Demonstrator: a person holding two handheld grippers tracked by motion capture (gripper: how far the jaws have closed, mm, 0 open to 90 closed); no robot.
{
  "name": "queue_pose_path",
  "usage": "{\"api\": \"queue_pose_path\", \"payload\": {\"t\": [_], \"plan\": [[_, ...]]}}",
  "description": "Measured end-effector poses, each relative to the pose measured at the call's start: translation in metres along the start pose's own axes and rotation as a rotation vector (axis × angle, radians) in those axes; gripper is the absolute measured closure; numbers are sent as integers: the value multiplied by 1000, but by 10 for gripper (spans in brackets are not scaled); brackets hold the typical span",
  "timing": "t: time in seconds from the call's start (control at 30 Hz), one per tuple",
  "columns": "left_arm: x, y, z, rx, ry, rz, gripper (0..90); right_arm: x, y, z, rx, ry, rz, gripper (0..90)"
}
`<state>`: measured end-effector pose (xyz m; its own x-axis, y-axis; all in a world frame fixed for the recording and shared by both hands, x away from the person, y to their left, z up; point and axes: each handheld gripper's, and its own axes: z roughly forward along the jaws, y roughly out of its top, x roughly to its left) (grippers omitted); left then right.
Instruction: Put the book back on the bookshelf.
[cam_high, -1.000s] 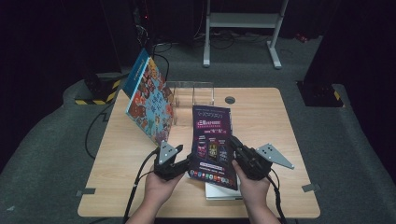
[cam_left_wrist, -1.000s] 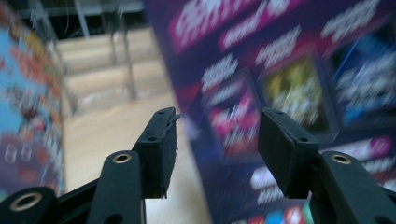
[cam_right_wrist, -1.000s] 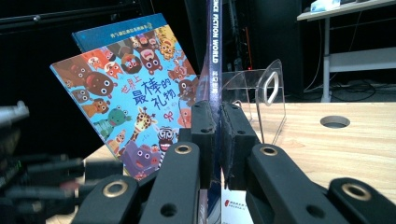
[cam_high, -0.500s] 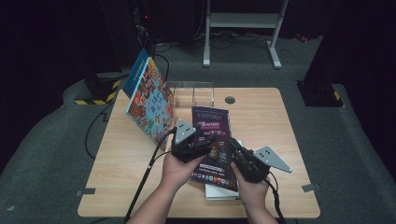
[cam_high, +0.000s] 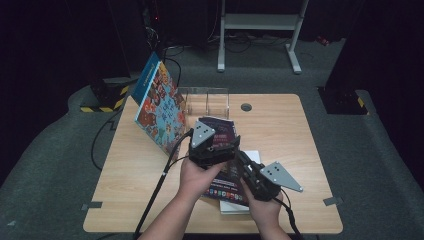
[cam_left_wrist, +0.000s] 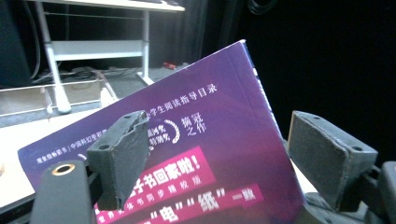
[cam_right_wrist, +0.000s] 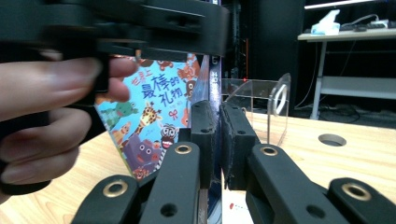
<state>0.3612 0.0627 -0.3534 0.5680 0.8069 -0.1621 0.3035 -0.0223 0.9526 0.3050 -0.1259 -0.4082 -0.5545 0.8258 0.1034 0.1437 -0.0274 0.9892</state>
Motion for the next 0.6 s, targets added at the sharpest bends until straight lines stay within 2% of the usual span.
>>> {"api": "queue_pose_path", "payload": {"t": [0.1,0.37,0.6], "plan": [[2,-3,1,6,-9,-26,201,11,-3,1,3,4,-50,851],[9,-8,-2,34,37,-48,212,29,-6,7,7,2,-89,848],[15,-8,-8,22,66,-55,351,36,-8,10,3,9,-105,844]]}}
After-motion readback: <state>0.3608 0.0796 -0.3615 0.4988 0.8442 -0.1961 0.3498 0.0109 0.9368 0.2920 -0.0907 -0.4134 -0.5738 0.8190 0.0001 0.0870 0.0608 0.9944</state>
